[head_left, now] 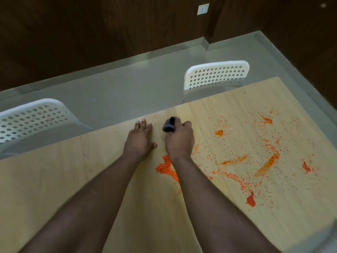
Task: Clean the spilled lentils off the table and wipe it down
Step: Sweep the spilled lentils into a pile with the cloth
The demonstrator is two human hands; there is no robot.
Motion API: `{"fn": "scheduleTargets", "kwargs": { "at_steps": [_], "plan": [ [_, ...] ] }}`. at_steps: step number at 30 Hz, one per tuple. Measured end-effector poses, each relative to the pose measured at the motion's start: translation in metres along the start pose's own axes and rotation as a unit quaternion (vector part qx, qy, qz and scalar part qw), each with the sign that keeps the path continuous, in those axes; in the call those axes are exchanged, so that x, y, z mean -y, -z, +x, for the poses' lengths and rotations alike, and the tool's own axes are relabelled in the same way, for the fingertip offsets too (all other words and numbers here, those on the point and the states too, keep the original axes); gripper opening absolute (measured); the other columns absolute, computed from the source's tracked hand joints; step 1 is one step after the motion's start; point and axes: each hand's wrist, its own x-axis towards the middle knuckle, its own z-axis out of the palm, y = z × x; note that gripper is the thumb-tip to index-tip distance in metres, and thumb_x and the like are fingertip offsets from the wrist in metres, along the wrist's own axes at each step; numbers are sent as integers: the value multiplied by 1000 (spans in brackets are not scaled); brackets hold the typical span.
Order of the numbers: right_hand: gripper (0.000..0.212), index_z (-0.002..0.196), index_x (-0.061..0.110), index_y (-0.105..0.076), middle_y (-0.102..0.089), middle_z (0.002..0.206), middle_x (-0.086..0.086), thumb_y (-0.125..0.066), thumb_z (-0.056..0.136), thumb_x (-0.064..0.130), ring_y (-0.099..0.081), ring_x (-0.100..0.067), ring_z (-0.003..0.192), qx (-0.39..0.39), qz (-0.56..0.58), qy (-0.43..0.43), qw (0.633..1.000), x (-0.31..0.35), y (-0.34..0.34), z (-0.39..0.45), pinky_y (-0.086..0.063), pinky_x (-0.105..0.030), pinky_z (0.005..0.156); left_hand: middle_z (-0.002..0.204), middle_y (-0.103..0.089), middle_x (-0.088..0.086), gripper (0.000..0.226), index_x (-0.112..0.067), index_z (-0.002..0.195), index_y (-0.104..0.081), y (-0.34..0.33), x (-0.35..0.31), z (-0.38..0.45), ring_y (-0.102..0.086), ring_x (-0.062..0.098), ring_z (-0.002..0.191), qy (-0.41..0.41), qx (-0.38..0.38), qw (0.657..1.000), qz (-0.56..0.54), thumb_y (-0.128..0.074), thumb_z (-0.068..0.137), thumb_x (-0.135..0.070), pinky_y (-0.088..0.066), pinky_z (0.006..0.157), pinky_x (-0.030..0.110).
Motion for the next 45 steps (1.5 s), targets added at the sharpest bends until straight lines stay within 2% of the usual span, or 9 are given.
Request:
{"fn": "scheduleTargets", "kwargs": {
  "at_steps": [4, 9, 15, 20, 24, 28, 33, 41, 45],
  "plan": [
    [56, 151, 19, -48, -46, 134, -12, -57, 95, 15, -52, -32, 116, 37, -45, 12, 998, 3, 1, 0, -48, -37, 86, 177, -5, 6, 81, -21, 167, -24, -11, 7, -18, -4, 26, 163, -7, -4, 1000, -4, -65, 101, -43, -14, 131, 44],
    [52, 142, 15, -55, -47, 129, -14, -61, 90, 11, -54, -34, 111, 0, -49, -67, 997, -39, 19, -3, -50, -38, 82, 177, -1, 7, 75, -22, 168, -21, -17, 4, -29, 0, 27, 163, -9, 2, 1000, 2, -58, 105, -40, -11, 131, 46],
    [51, 142, 14, -58, -48, 126, -17, -60, 91, 12, -56, -40, 107, -57, -43, -119, 990, -85, 36, -20, -53, -41, 82, 177, 3, 3, 73, -26, 169, -19, -24, 2, -49, 4, 26, 163, -36, 26, 999, 14, -56, 107, -37, -8, 130, 47],
    [61, 151, 25, -51, -46, 127, -10, -58, 91, 14, -57, -32, 106, -34, -17, -12, 999, -64, 31, -42, -56, -39, 87, 177, 4, 1, 77, -23, 169, -16, -25, 16, -71, 5, 22, 163, -48, 34, 998, -8, -59, 106, -34, -7, 130, 44],
    [57, 147, 25, -56, -50, 124, -10, -62, 91, 17, -58, -33, 105, 23, -7, 85, 996, -19, 12, -59, -55, -40, 88, 177, 4, -1, 86, -20, 169, -13, -26, 27, -86, 4, 20, 163, -46, 42, 998, -27, -66, 102, -33, -9, 131, 41],
    [47, 141, 26, -62, -51, 121, -10, -62, 94, 22, -60, -34, 104, 82, -12, 114, 990, 9, -14, -69, -48, -34, 80, 177, 3, -2, 92, -23, 170, -10, -32, 41, -97, 3, 18, 163, -44, 41, 997, -47, -69, 100, -27, -11, 131, 40],
    [45, 135, 27, -65, -51, 122, -10, -62, 91, 20, -60, -34, 104, 59, -16, 64, 996, 1, -14, -65, -51, -37, 84, 177, 3, -2, 89, -20, 169, -12, -33, 37, -99, 3, 18, 163, -32, 31, 998, -49, -69, 100, -24, -7, 130, 38],
    [49, 141, 25, -59, -49, 122, -12, -57, 92, 16, -60, -35, 102, 10, -77, -24, 997, -71, 27, -56, -53, -36, 81, 177, 3, -2, 87, -19, 169, -12, -31, 30, -105, 3, 18, 163, -13, 26, 998, -47, -67, 102, -23, -6, 130, 38],
    [56, 145, 25, -55, -49, 125, -12, -56, 92, 9, -57, -34, 110, -2, -65, -18, 998, -72, 36, -65, -52, -37, 85, 177, 2, -1, 83, -19, 169, -14, -31, 29, -112, 3, 18, 163, -11, 22, 998, -55, -64, 103, -23, -8, 129, 37]
  ]
}}
